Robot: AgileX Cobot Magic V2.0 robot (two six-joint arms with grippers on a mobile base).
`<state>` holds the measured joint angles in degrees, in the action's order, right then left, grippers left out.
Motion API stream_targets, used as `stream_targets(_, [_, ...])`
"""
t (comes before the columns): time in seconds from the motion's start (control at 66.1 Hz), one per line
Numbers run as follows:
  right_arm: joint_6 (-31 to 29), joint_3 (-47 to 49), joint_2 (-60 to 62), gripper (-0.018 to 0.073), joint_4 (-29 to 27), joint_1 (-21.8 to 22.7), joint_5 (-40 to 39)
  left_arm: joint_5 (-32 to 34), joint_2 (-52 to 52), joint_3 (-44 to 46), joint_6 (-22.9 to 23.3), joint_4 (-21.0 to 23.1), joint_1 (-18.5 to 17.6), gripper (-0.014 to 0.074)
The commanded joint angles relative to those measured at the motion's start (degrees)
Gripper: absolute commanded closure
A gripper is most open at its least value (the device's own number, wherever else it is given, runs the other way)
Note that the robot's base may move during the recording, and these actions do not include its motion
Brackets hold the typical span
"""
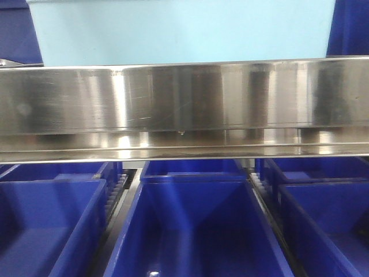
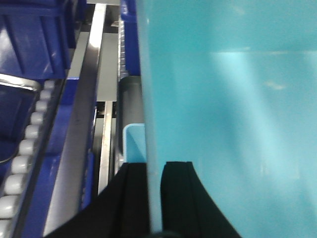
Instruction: Move two blue bins to right shelf middle
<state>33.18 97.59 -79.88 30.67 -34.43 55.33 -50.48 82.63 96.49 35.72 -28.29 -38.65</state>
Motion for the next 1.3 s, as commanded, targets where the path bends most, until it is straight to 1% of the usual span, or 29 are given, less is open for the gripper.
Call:
stream_targets(0.0, [3.6, -2.4, 0.8, 0.0718, 3.6, 0.0, -5.5, 6.4, -0.5, -2.8, 0.2, -0.8, -0.1, 0.0707])
stream_targets(0.121, [6.7, -7.7, 1.6, 0.0718, 4.8, 0.0, -11.8, 10.0, -0.5, -5.7, 0.9, -0.8, 1.7, 0.0707])
stream_targets(0.197, [7.0, -10.7, 1.8, 0.0718, 5.4, 0.0, -16.3, 11.6, -0.5, -6.7, 0.9, -0.6, 3.2, 0.0707])
stream_targets(0.272, [9.3, -13.3, 1.8, 0.0718, 8.5, 0.0, -19.8, 13.4, -0.5, -7.6, 0.9, 0.0, 4.8, 0.0707])
stream_targets(0.333, [12.5, -14.7, 1.8, 0.0718, 10.7, 0.0, -20.2, 15.0, -0.5, -8.4, 0.9, 0.3, 5.5, 0.0707])
stream_targets(0.378, [14.8, -15.5, 1.8, 0.0718, 13.1, 0.0, -20.1, 17.8, -0.5, -9.6, 0.9, 0.3, 6.0, 0.0707])
stream_targets(0.469, [16.3, -15.8, 1.8, 0.0718, 15.7, 0.0, -19.6, 21.1, -0.5, -10.7, 0.9, 0.3, 6.3, 0.0707])
stream_targets(0.514, [16.4, -15.8, 1.8, 0.0718, 15.7, 0.0, -19.6, 22.0, -0.4, -10.9, 0.9, 0.4, 6.3, 0.0707])
stream_targets(0.681, [17.3, -16.3, 1.7, 0.0718, 15.7, 0.0, -17.7, 21.5, 0.2, -11.1, 0.9, 0.7, 6.3, 0.0707])
stream_targets(0.802, [17.3, -17.7, 1.7, 0.0718, 15.7, 0.0, -17.7, 21.4, 1.1, -11.1, 0.9, 1.1, 6.3, 0.0707])
stream_targets(1.074, [17.3, -21.3, 1.5, 0.0718, 15.9, 0.4, -21.1, 21.5, 2.9, -11.5, 0.9, 1.2, 6.3, 0.0707])
stream_targets(1.195, [19.0, -22.8, 0.7, 0.0718, 15.9, 1.5, -21.1, 22.6, 2.8, -13.5, 0.9, 1.2, 6.3, 0.0707])
stream_targets(1.286, [20.7, -23.5, 0.6, 0.0718, 15.9, 2.3, -23.1, 23.0, 2.8, -15.4, 0.9, 1.2, 6.3, 0.0707])
